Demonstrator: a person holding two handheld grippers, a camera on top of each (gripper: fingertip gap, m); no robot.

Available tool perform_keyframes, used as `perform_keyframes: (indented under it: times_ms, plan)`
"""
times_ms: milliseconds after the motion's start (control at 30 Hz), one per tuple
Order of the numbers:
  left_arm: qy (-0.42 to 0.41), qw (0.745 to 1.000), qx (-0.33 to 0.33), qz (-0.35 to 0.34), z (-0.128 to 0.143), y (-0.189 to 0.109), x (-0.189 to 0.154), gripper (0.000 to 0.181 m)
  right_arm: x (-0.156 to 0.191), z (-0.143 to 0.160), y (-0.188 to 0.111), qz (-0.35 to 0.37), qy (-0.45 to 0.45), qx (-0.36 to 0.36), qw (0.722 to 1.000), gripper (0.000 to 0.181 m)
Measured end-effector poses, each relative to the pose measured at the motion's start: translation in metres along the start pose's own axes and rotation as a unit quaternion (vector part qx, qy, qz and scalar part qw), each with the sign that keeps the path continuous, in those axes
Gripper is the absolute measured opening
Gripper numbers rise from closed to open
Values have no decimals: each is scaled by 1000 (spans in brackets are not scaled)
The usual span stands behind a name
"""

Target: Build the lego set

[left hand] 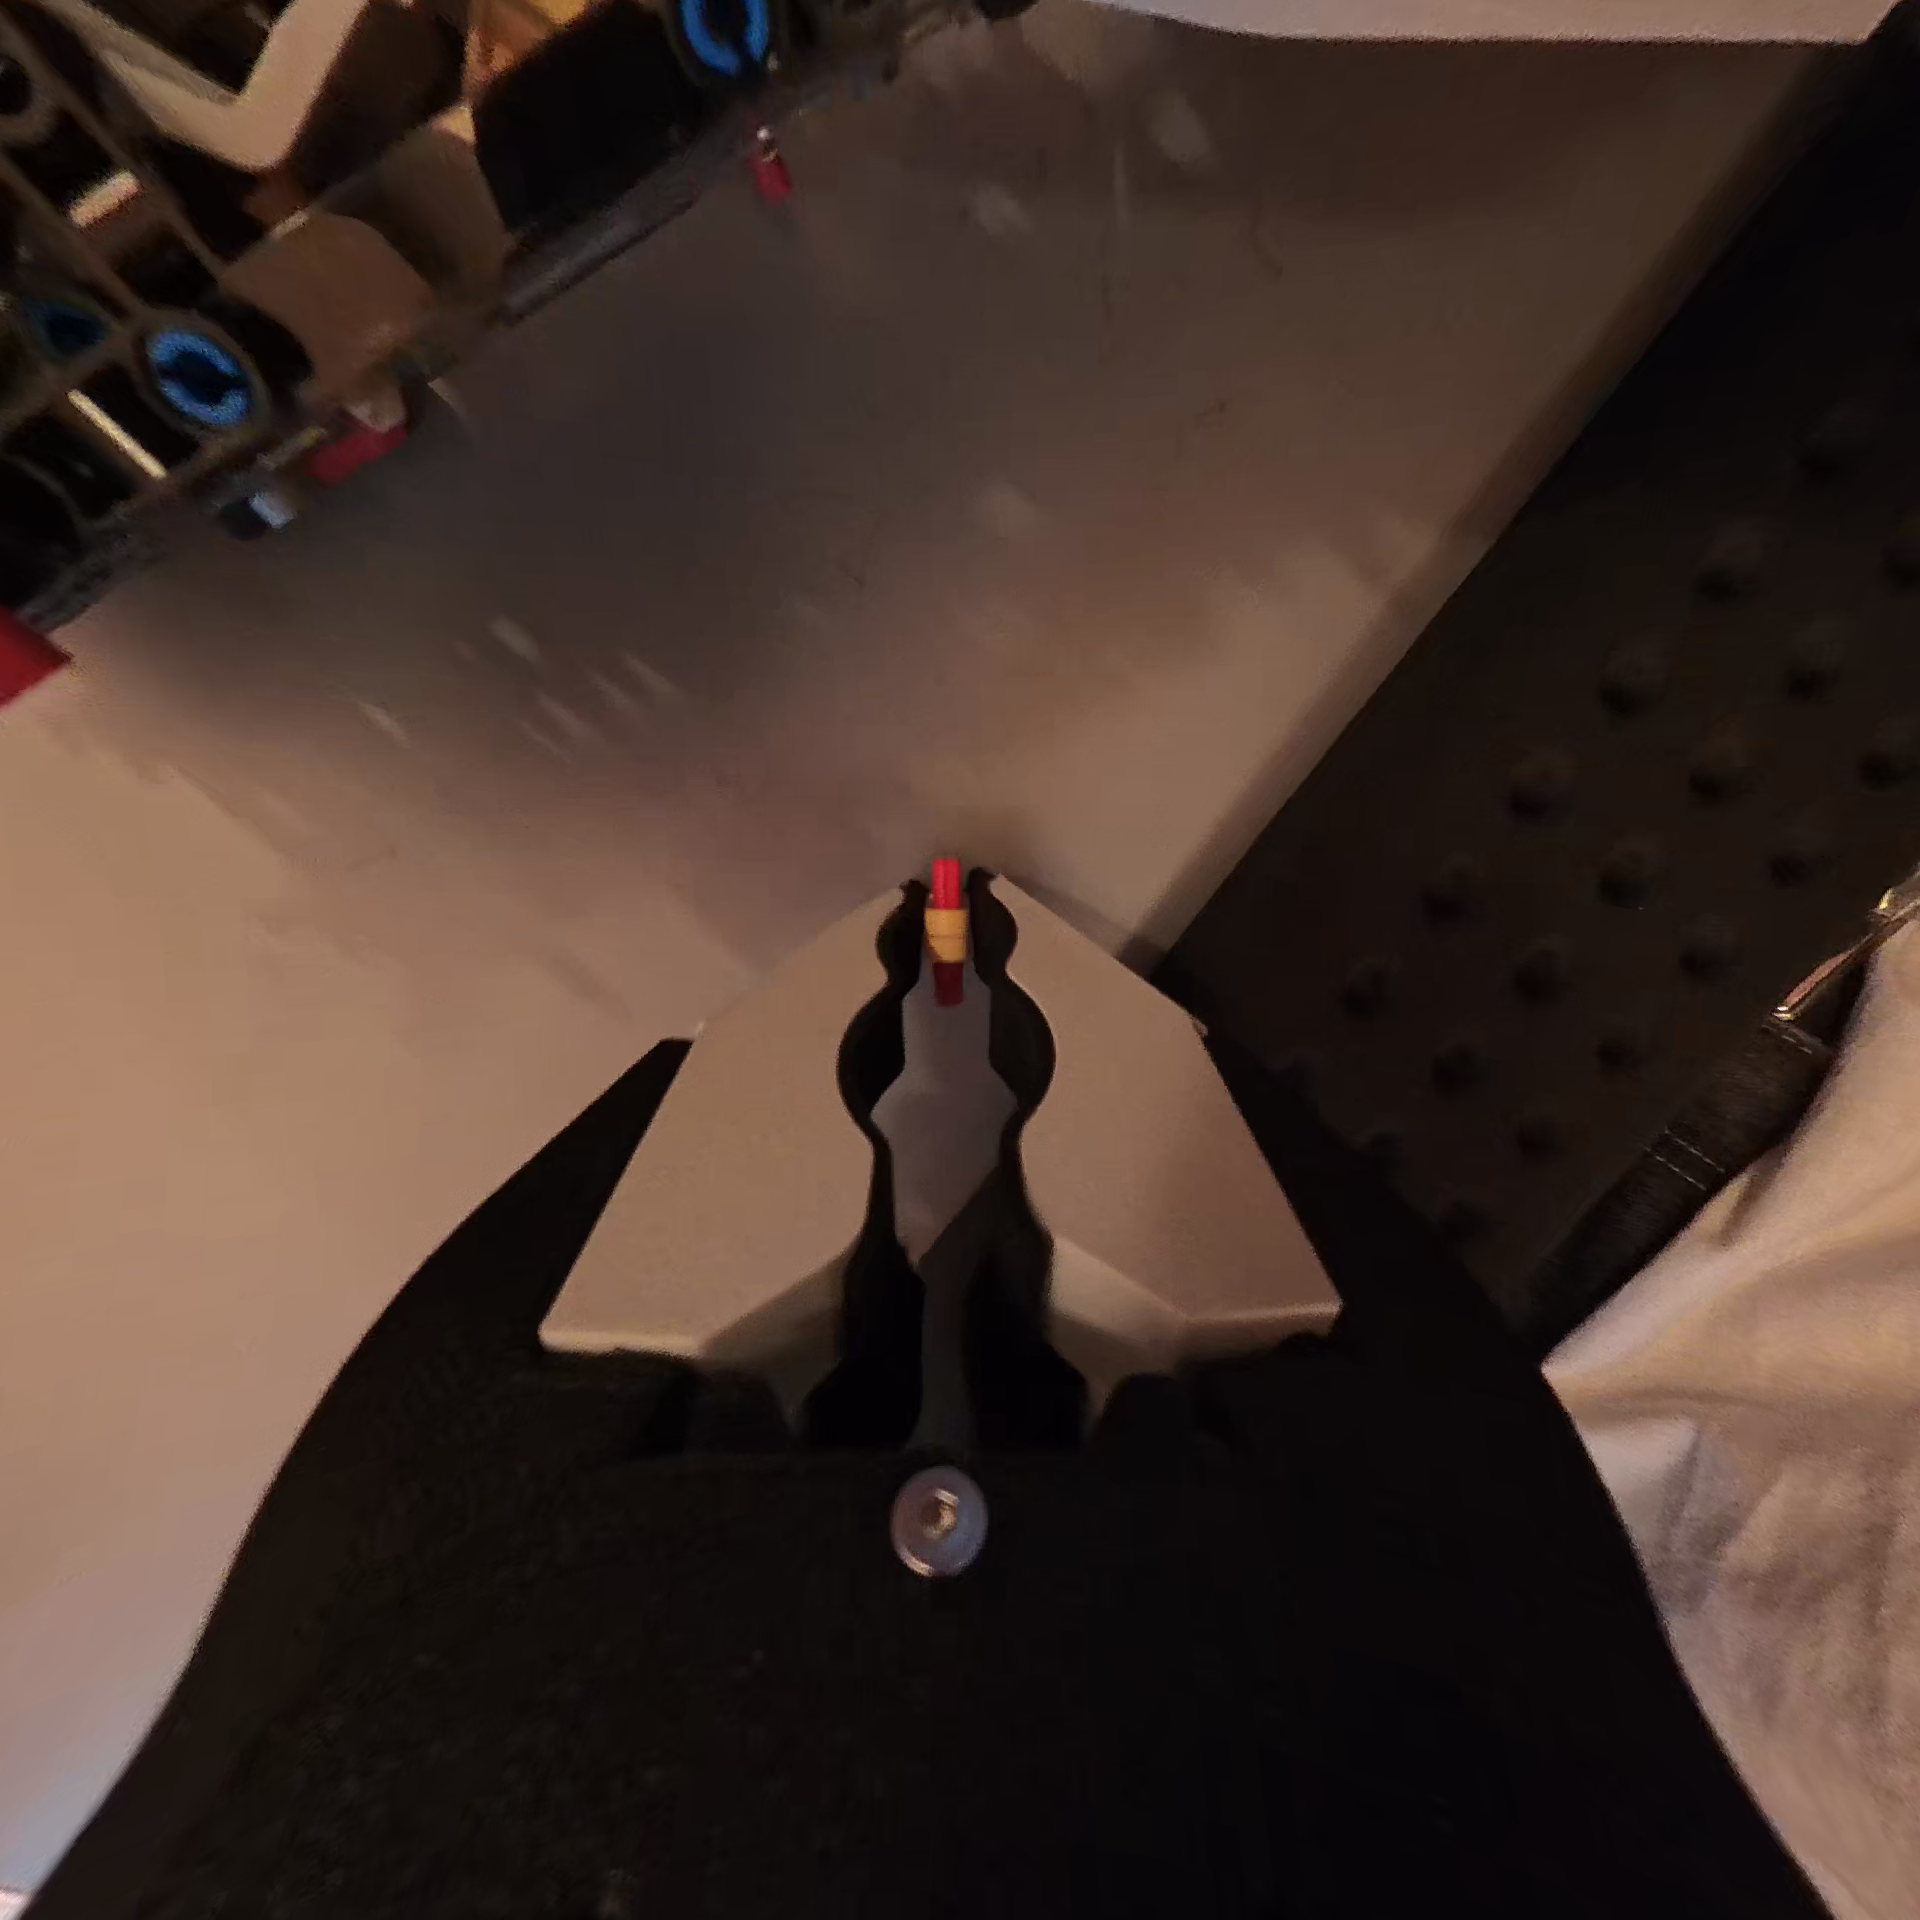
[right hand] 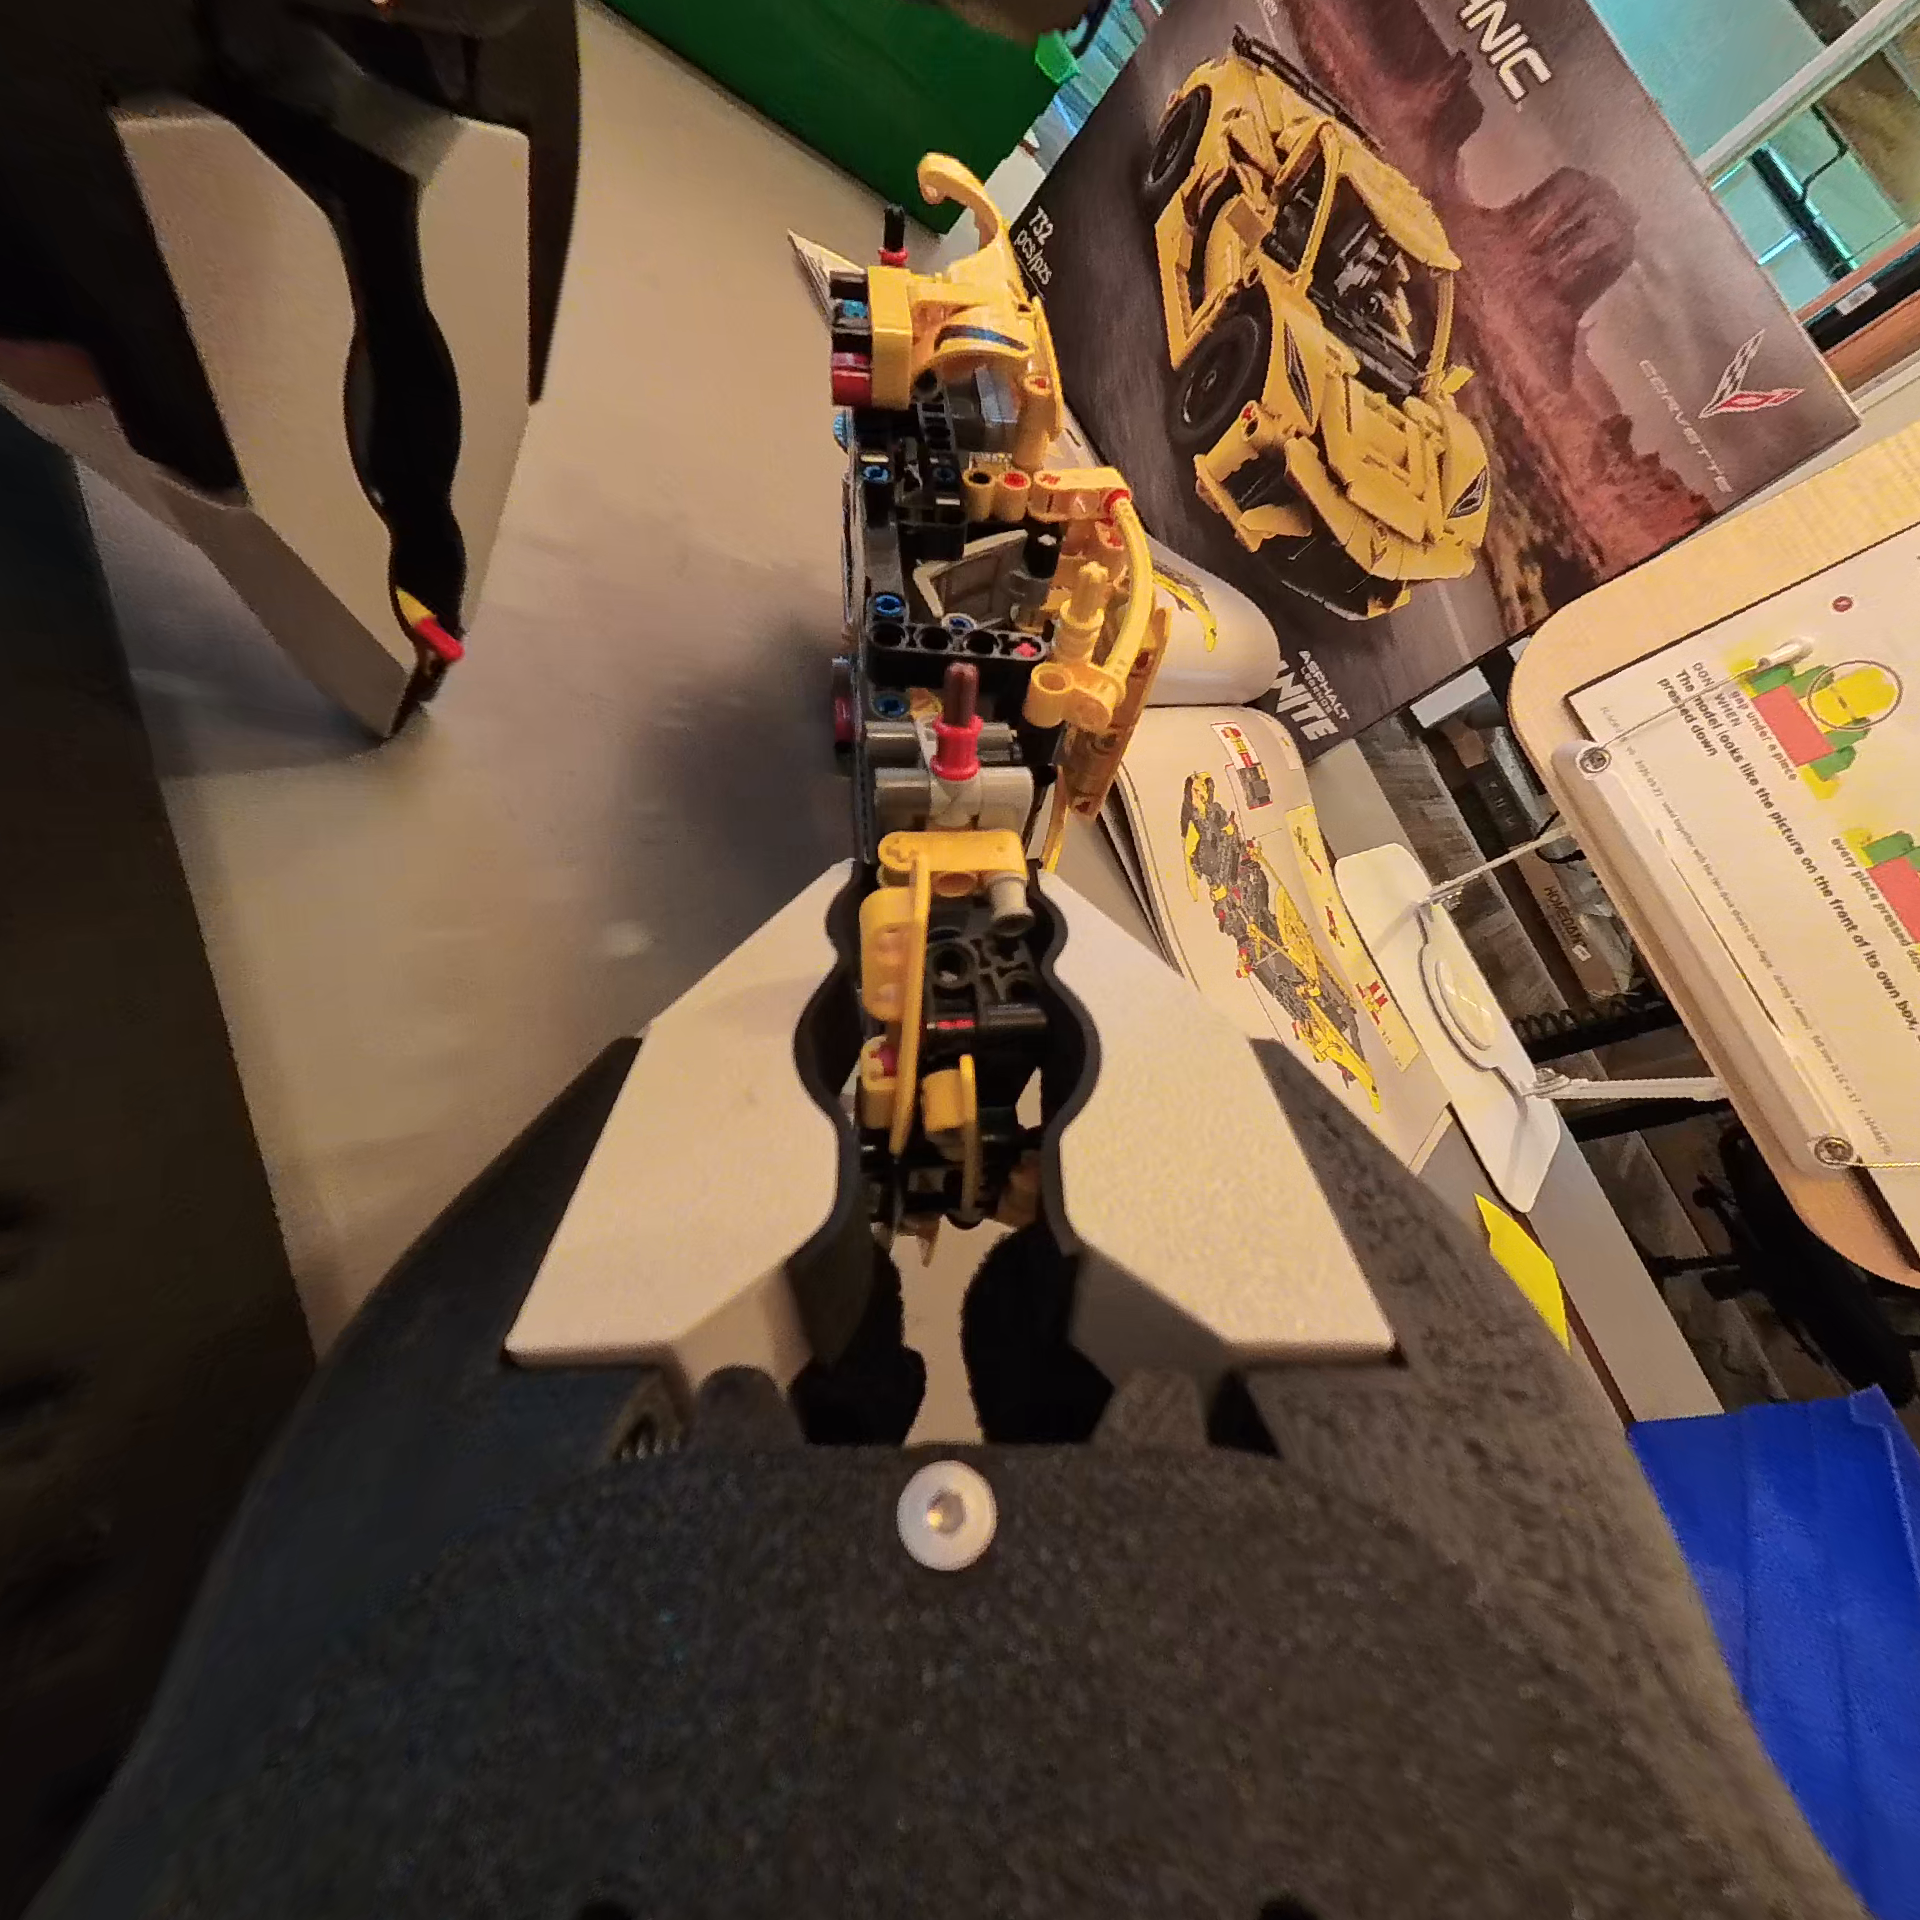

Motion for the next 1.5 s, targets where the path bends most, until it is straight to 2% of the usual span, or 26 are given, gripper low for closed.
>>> perform_keyframes:
  times_ms: [433,667,733,800,933,1033,1200,1500]
  plan:
    - [-2,1000,-18,-18,4,-17,-2,12,-1,1,1,-1,3,-1,1000,27]
    - [8,1000,-7,-27,2,-10,-2,7,-1,1,1,0,0,-1,1000,27]
    - [0,999,-40,-35,-1,-20,0,7,-1,1,0,1,-1,-1,1000,27]
    - [-23,993,-118,2,-9,-38,-5,7,-1,1,1,3,-3,-1,1000,26]
    - [-103,953,-281,55,-29,-71,-6,7,0,0,1,4,-4,1,1000,27]
    - [-135,929,-339,55,-38,-86,-5,6,0,-1,1,7,-8,1,1000,27]
    - [-147,932,-332,12,-44,-86,-1,6,0,-1,1,6,-8,1,1000,26]
    - [-145,937,-318,15,-51,-86,1,7,0,0,1,7,-9,2,1000,26]
Point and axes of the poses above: each gripper's, where its closed fingertips meet, y out along the fingers, z out of its underside, x = y × z across the jaws, the point moved 5 cm from there along -y, back along the fingers, and after that the axes turned 15 degrees about x, right-handed, at the moved point
